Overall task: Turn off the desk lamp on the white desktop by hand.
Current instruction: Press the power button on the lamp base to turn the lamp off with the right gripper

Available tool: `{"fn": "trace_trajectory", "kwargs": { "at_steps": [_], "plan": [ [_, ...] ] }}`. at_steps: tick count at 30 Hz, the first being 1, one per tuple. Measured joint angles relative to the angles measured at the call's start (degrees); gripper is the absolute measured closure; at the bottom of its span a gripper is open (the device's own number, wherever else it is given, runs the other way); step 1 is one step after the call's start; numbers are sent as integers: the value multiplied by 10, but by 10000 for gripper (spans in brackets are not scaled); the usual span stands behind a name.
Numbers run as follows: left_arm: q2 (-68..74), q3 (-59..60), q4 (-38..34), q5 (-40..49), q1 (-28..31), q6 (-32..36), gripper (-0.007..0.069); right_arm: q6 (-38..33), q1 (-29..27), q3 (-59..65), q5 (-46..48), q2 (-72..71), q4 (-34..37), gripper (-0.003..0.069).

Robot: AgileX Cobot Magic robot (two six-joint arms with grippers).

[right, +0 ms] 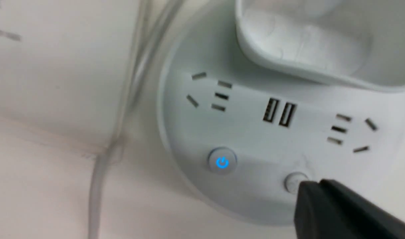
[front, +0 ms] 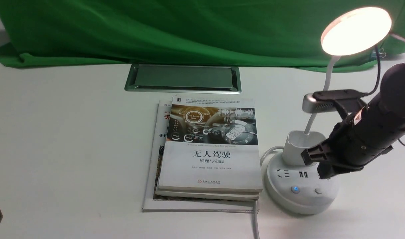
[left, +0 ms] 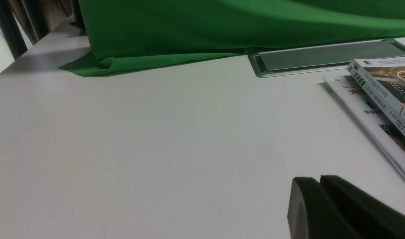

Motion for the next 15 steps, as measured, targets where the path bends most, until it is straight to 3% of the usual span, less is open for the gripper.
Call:
{"fn": "trace_trajectory", "kwargs": {
  "at_steps": [15],
  "plan": [
    [0,0,0,0,0,-1,605,-5,-1,-6,1,85,0,621]
  ]
}}
